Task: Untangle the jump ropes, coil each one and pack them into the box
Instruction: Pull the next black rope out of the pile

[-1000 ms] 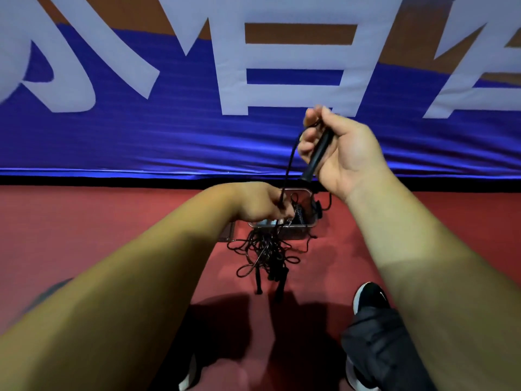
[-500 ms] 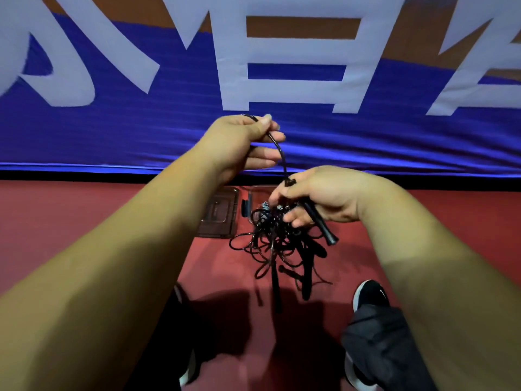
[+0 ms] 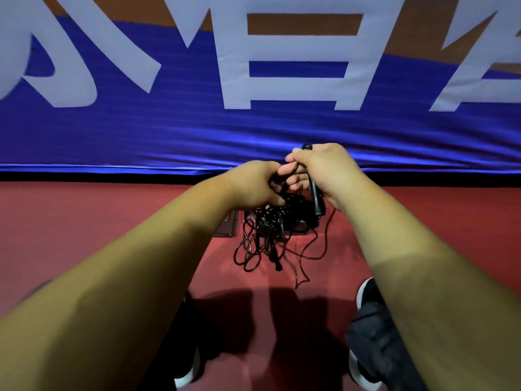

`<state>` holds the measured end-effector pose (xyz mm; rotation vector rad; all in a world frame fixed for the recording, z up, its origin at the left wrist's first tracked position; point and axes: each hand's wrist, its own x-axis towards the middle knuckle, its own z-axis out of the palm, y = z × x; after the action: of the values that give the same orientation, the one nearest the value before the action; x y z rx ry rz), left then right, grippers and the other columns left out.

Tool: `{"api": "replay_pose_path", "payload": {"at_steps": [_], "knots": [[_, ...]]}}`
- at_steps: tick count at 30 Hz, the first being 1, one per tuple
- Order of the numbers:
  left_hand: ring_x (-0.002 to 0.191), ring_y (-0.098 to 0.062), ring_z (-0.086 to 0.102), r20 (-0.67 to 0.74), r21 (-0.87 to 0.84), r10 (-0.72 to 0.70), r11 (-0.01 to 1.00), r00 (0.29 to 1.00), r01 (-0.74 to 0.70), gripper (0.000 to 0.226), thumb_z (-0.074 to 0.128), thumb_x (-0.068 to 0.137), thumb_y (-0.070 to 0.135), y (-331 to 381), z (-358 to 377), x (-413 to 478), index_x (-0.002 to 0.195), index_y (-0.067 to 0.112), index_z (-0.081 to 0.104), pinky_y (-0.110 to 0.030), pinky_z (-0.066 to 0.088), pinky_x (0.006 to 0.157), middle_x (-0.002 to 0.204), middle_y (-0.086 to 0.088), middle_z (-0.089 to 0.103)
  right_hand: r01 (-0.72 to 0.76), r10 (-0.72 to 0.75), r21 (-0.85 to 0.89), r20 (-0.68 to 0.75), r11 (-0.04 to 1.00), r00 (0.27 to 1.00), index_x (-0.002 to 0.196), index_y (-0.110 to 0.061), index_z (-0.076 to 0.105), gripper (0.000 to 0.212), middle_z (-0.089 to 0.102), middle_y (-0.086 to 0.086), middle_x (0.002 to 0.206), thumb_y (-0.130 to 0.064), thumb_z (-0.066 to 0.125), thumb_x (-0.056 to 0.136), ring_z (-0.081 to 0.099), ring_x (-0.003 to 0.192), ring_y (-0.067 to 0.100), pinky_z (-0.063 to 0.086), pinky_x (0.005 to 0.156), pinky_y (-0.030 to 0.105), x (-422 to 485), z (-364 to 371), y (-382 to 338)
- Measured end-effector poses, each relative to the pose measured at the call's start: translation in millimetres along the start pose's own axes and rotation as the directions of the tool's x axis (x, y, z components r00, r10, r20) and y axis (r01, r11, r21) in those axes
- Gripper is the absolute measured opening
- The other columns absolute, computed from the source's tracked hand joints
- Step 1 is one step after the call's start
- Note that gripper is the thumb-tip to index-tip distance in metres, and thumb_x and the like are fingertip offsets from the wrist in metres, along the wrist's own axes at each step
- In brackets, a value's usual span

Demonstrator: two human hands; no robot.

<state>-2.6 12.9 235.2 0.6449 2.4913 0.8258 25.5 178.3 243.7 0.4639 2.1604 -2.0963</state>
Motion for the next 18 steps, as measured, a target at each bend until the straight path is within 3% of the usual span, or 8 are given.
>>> {"api": "replay_pose_path", "payload": {"at_steps": [7, 12, 16, 18], "knots": [[0.087, -0.014, 0.071, 0.015, 0.18, -0.053, 0.982, 0.998, 0.05, 0.033, 0.087, 0.078, 0.005, -16, 1, -1, 0.097, 0.026, 0.068, -0.029, 0.053, 0.075, 0.085, 0.009, 0.072, 0.109, -0.061, 0.152, -0.287, 0.982, 0.956, 0.094, -0.008, 0.063, 0.02, 0.073, 0.004, 0.067, -0.014, 0.05, 0.109, 0.056, 0.048, 0.017, 0.051, 0.047, 0.029, 8, 2, 1], [0.089, -0.021, 0.062, 0.07, 0.443, -0.008, 0.896, 0.998, -0.024, 0.048, 0.09, 0.074, 0.01, -19, 14, -7, 0.111, 0.02, 0.063, -0.029, 0.045, 0.072, 0.079, 0.011, 0.057, 0.197, -0.034, 0.278, -0.499, 0.94, 0.866, 0.09, -0.01, 0.06, 0.02, 0.064, 0.003, 0.068, -0.008, 0.046, 0.104, 0.05, 0.039, 0.015, 0.052, 0.051, 0.033, 10, -8, -4], [0.104, -0.031, 0.066, 0.074, 0.603, 0.004, 0.796, 0.997, -0.048, 0.028, 0.072, 0.088, 0.017, -20, 26, -12, 0.113, 0.024, 0.06, -0.033, 0.048, 0.076, 0.102, -0.001, 0.065, 0.262, -0.002, 0.367, -0.579, 0.893, 0.815, 0.091, -0.01, 0.057, 0.02, 0.062, 0.005, 0.076, -0.007, 0.044, 0.105, 0.049, 0.035, 0.014, 0.052, 0.052, 0.033, 12, -17, -6], [0.109, -0.031, 0.066, 0.069, 0.668, 0.026, 0.742, 0.997, -0.066, 0.044, 0.064, 0.093, 0.019, -18, 32, -12, 0.134, 0.029, 0.053, -0.035, 0.046, 0.075, 0.109, -0.002, 0.066, 0.274, 0.008, 0.398, -0.58, 0.876, 0.814, 0.092, -0.009, 0.057, 0.019, 0.061, 0.006, 0.077, -0.008, 0.043, 0.106, 0.048, 0.035, 0.013, 0.053, 0.054, 0.034, 11, -16, -6]]}}
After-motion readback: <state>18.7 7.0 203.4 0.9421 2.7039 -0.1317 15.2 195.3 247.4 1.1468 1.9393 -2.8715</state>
